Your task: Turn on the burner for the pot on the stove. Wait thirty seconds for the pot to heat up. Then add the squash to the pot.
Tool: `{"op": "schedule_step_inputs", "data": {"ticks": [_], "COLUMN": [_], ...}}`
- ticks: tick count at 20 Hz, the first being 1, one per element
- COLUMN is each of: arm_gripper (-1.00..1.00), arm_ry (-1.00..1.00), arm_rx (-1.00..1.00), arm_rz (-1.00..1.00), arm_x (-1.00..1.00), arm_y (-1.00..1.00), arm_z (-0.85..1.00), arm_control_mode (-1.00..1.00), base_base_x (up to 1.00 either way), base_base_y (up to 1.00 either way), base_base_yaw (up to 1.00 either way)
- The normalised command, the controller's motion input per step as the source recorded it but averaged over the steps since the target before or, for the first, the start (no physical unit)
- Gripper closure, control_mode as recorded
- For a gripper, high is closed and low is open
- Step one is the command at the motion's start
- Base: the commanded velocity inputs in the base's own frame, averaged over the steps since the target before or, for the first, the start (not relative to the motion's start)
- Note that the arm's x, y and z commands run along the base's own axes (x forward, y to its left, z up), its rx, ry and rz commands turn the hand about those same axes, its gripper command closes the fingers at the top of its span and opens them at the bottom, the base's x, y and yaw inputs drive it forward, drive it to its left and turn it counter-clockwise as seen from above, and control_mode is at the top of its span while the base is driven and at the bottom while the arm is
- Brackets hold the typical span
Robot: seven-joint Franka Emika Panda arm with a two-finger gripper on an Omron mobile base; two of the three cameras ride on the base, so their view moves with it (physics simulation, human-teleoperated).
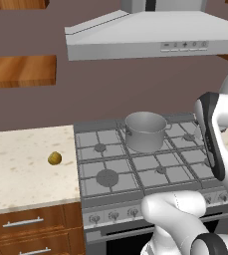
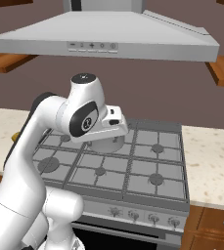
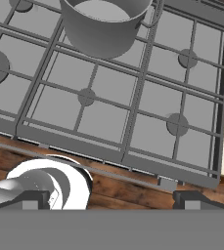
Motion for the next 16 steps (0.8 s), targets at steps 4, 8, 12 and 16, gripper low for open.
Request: {"op": "schedule_step_inputs", "data": {"ticks": [4, 8, 12, 16], "arm_gripper": [-1.0, -1.0, -1.0, -1.0], "arm_ry": [0.0, 0.0, 0.0, 0.0], "arm_rx": [0.0, 0.0, 0.0, 0.0], "arm_rz": [0.0, 0.0, 0.0, 0.0], "arm_x": [0.0, 0.0, 0.0, 0.0], "arm_y": [0.0, 0.0, 0.0, 0.0], "arm_z": [0.0, 0.0, 0.0, 0.0], "arm_control_mode": [-1.0, -1.0, -1.0, -1.0], "base_base_x": [0.0, 0.0, 0.0, 0.0], "base_base_y": [0.0, 0.0, 0.0, 0.0], "base_base_yaw": [0.0, 0.0, 0.0, 0.0]}}
